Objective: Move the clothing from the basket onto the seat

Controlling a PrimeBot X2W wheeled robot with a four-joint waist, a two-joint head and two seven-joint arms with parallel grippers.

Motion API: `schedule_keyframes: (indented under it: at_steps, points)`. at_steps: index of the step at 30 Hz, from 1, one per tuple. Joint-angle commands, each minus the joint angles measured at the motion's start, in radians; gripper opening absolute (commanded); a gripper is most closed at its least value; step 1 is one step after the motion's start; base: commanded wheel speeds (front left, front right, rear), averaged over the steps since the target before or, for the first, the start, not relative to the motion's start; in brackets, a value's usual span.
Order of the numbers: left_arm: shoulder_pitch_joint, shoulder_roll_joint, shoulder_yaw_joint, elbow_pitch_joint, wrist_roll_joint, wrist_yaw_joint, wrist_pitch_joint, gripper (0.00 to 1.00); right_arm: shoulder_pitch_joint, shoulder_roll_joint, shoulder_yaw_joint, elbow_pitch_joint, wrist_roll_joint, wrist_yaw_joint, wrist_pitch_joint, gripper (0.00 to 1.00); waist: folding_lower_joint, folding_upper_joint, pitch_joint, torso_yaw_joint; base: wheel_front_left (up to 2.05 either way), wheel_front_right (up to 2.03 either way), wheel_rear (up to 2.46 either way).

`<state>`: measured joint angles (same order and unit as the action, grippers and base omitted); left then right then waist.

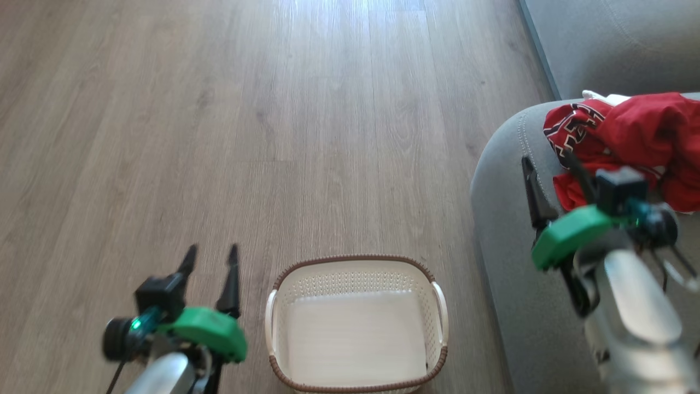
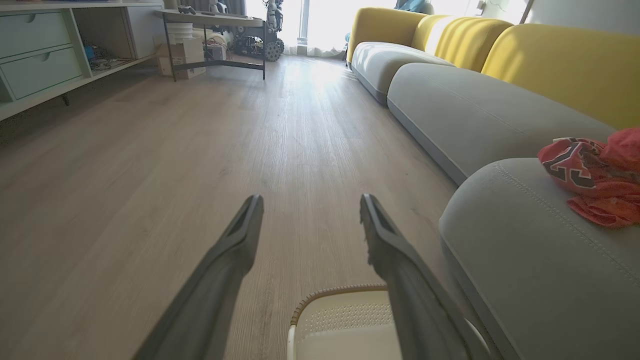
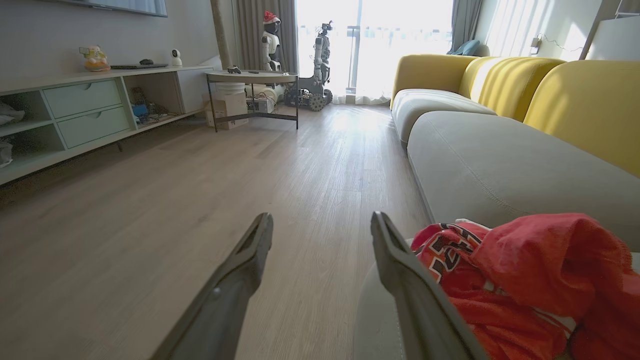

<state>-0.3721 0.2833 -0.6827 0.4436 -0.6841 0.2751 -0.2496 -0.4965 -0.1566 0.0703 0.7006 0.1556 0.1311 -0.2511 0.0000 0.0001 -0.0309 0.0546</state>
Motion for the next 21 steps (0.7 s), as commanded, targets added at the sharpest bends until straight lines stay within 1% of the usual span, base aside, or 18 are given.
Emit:
schedule_keyframes:
  at_steps: [1,6,10,16,21]
  points:
    - [0.009,0.056,0.070,-0.053,0.005,0.014,-0.012,1.00,0.048,0.035,-0.016,-0.104,-0.020,0.000,-0.011,1.00,0.0000,-0.0001,-0.008,0.006,0.00,0.00,0.00]
    - [0.100,0.096,0.135,-0.125,0.004,0.018,-0.012,1.00,0.192,0.084,-0.057,-0.253,-0.045,0.000,-0.007,1.00,0.0000,-0.0001,-0.018,0.012,0.00,0.00,0.00]
    - [0.174,0.117,0.174,-0.177,0.021,0.032,-0.012,1.00,0.297,0.102,-0.069,-0.357,-0.041,0.000,0.014,1.00,0.0000,-0.0001,-0.023,0.014,0.00,0.00,0.00]
    - [0.270,0.121,0.209,-0.236,0.039,0.045,-0.012,1.00,0.423,0.106,-0.059,-0.482,0.028,0.000,0.037,1.00,0.0000,-0.0001,-0.025,0.017,0.00,0.00,0.00]
    - [0.315,0.117,0.236,-0.271,0.057,0.059,-0.012,1.00,0.482,0.106,-0.055,-0.527,0.054,0.000,0.042,1.00,0.0000,-0.0001,-0.027,0.017,0.00,0.00,0.00]
